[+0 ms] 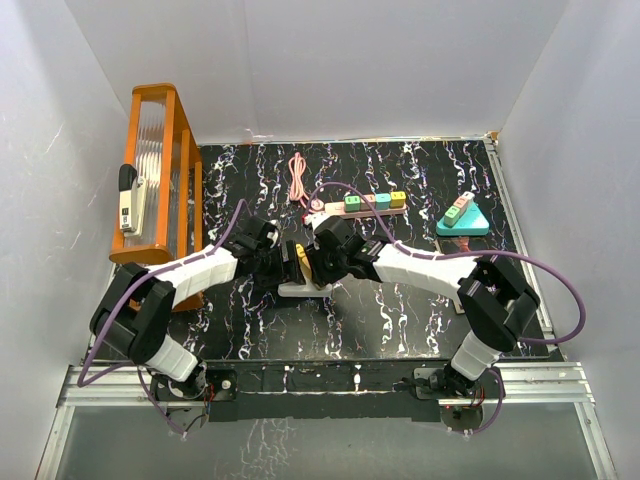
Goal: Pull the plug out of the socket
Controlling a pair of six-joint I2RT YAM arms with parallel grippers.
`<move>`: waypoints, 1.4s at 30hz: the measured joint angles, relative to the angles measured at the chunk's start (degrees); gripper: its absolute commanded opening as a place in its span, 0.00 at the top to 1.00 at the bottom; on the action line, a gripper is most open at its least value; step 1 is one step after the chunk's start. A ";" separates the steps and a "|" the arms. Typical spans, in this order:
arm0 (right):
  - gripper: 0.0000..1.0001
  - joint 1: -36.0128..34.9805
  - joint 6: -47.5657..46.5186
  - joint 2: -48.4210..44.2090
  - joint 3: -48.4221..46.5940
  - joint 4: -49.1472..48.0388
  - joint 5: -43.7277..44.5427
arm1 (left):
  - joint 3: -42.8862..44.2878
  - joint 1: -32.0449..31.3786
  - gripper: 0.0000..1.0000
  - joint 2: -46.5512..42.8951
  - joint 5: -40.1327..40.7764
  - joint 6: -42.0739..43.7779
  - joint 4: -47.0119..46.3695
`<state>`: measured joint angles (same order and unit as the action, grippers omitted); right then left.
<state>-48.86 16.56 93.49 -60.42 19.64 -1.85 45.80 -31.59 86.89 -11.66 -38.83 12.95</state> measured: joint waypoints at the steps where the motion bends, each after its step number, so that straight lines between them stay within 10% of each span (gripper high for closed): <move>1: 0.75 -0.07 0.00 0.02 -0.07 0.07 0.02 | 0.00 -0.13 0.24 0.22 -0.04 -0.04 -0.35; 30: 1.00 -0.85 0.46 -8.98 -11.37 4.00 7.50 | -4.17 -0.26 0.29 -0.83 1.60 -2.95 -7.06; 42: 1.00 9.09 1.16 -26.60 4.17 0.22 21.75 | -3.80 -0.31 0.29 -2.45 1.60 -1.79 -3.72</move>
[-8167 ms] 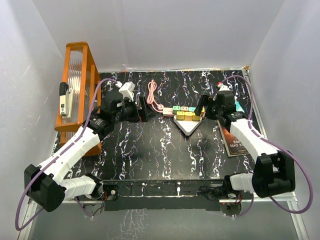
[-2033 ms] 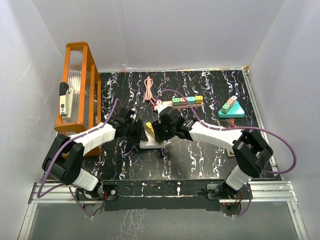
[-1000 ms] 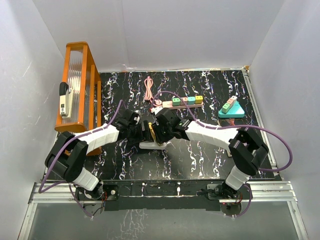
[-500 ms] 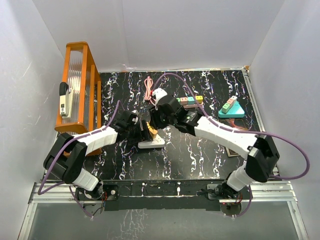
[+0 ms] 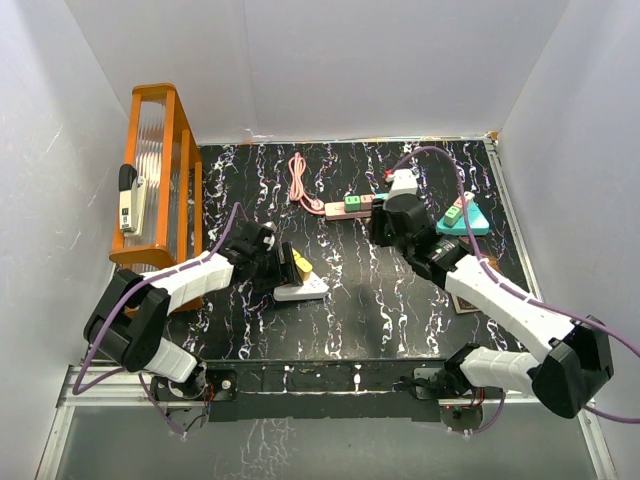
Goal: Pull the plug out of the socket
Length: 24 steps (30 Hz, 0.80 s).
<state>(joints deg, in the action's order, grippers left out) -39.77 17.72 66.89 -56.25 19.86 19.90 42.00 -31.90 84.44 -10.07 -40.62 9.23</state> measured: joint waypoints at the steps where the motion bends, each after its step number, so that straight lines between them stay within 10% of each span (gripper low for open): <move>1: 1.00 2.67 0.44 0.02 1.66 -0.52 -1.62 | 0.24 0.00 0.29 -0.02 -0.07 0.11 0.48; 14: 1.00 33.94 11.98 7.06 18.05 -13.31 -38.99 | 2.05 -0.11 0.27 -2.36 -0.04 1.03 8.24; 24: 0.90 35.12 18.38 21.46 18.64 -26.84 -53.99 | 2.99 -0.11 0.26 -5.20 0.48 1.14 10.99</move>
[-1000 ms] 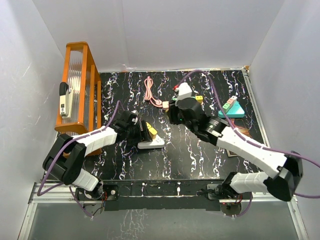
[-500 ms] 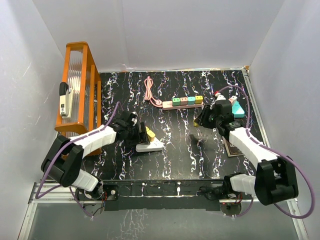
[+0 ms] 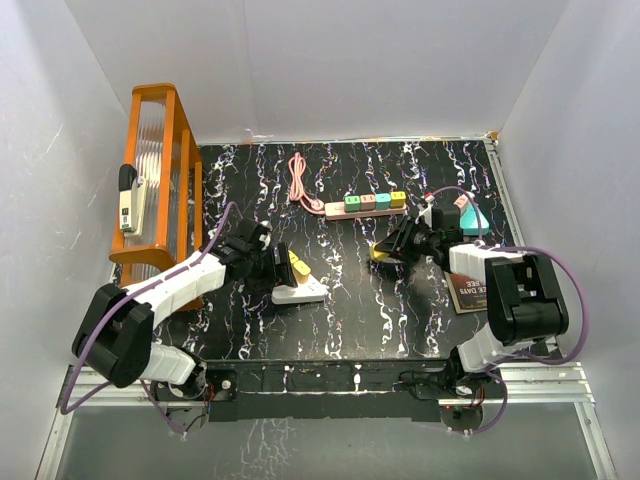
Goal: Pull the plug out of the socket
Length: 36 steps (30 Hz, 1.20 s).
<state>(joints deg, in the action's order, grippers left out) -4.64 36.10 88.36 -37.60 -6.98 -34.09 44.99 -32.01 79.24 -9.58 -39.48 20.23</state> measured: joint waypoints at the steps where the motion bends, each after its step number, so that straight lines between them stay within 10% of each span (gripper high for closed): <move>1: 0.87 -0.26 -0.02 1.05 -0.17 -0.20 -0.44 | 0.02 0.00 0.26 -0.31 0.11 0.00 0.00; 18: 0.41 -0.11 -6.78 1.01 -1.95 7.65 9.49 | -0.13 0.00 0.25 -2.67 0.17 -0.20 0.02; 26: 0.39 -0.55 -10.03 -5.40 -3.69 13.49 15.82 | -0.79 0.00 0.23 -4.46 0.20 -0.46 -0.02; 36: 0.38 -29.18 -14.88 -6.62 -12.57 14.82 20.72 | -0.81 1.01 0.30 -4.55 0.24 -0.55 -0.26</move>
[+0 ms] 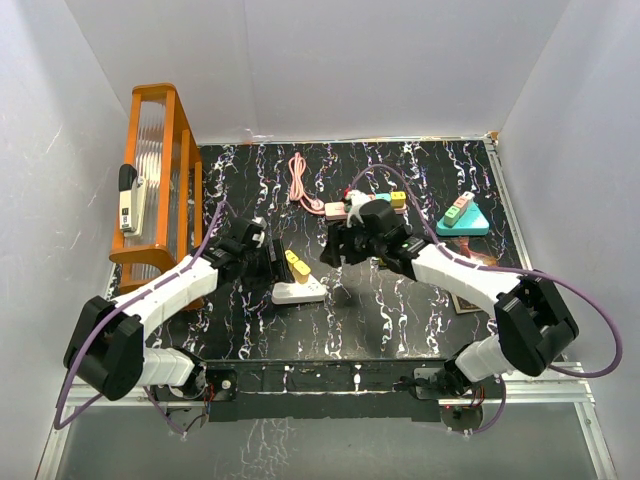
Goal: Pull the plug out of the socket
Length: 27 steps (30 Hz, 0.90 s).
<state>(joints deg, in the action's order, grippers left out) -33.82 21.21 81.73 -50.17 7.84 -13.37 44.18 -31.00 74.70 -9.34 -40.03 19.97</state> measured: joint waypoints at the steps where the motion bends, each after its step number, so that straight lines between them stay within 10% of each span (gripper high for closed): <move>1: 0.39 -2.05 -0.46 0.02 -0.74 -0.09 0.28 | 0.00 0.35 0.31 0.00 0.02 0.00 0.00; 27: 0.59 -15.69 -8.00 17.70 -17.14 7.89 8.92 | -0.17 4.22 0.34 3.54 -4.04 0.39 -2.56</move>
<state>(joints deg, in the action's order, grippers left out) -49.52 13.21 99.44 -67.31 15.73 -4.45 44.01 -26.79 78.24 -13.39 -39.64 17.41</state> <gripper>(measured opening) 0.430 0.661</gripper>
